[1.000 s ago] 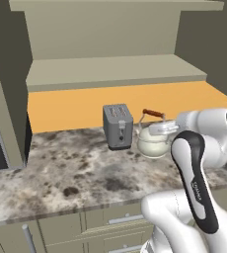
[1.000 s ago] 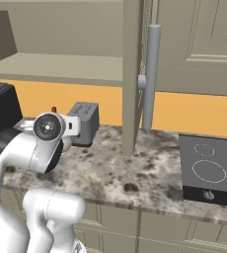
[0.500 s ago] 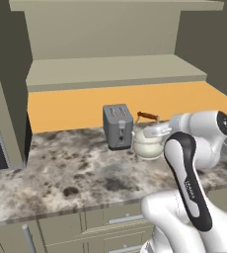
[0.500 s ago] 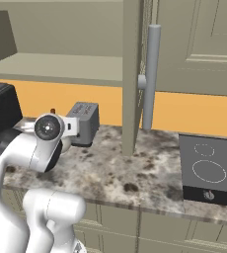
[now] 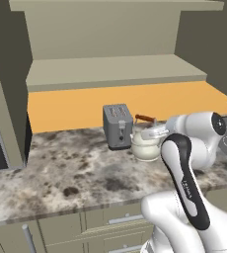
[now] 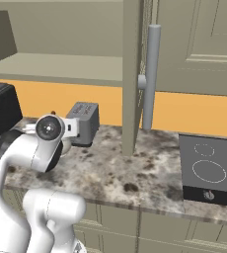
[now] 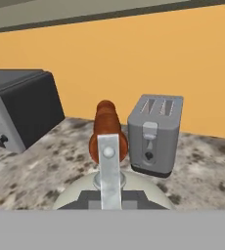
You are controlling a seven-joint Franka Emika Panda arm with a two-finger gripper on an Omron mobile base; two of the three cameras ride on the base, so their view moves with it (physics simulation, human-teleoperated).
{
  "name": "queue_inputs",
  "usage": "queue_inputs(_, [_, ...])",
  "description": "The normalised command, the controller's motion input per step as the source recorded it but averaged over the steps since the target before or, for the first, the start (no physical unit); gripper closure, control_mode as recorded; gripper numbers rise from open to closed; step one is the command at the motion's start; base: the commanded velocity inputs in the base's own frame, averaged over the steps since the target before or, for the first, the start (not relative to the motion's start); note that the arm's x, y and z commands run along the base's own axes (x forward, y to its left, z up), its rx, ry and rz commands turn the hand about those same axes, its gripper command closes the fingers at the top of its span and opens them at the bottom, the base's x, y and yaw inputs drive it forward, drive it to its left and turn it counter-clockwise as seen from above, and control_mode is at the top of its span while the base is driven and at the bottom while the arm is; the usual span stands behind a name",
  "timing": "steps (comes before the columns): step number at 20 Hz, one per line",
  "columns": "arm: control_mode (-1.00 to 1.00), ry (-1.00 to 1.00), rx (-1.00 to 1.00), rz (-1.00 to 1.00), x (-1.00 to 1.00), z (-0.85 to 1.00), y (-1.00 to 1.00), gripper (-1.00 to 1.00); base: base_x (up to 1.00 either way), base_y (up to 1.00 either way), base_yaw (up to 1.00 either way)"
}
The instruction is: Open the cabinet, pick the kettle from the cabinet, and place it in the sink.
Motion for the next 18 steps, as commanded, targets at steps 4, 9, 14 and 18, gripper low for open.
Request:
queue_inputs(4, [-1.00,0.00,0.00,0.00,0.00,-0.02,0.00,1.00,0.00,0.00,0.00])
queue_inputs(9, [-1.00,0.00,0.00,0.00,0.00,0.00,0.00,1.00,0.00,0.00,0.00])
queue_inputs(14, [-1.00,0.00,0.00,0.00,0.00,0.00,0.00,1.00,0.00,0.00,0.00])
queue_inputs(18, [-1.00,0.00,0.00,0.00,0.00,0.00,0.00,1.00,0.00,0.00,0.00])
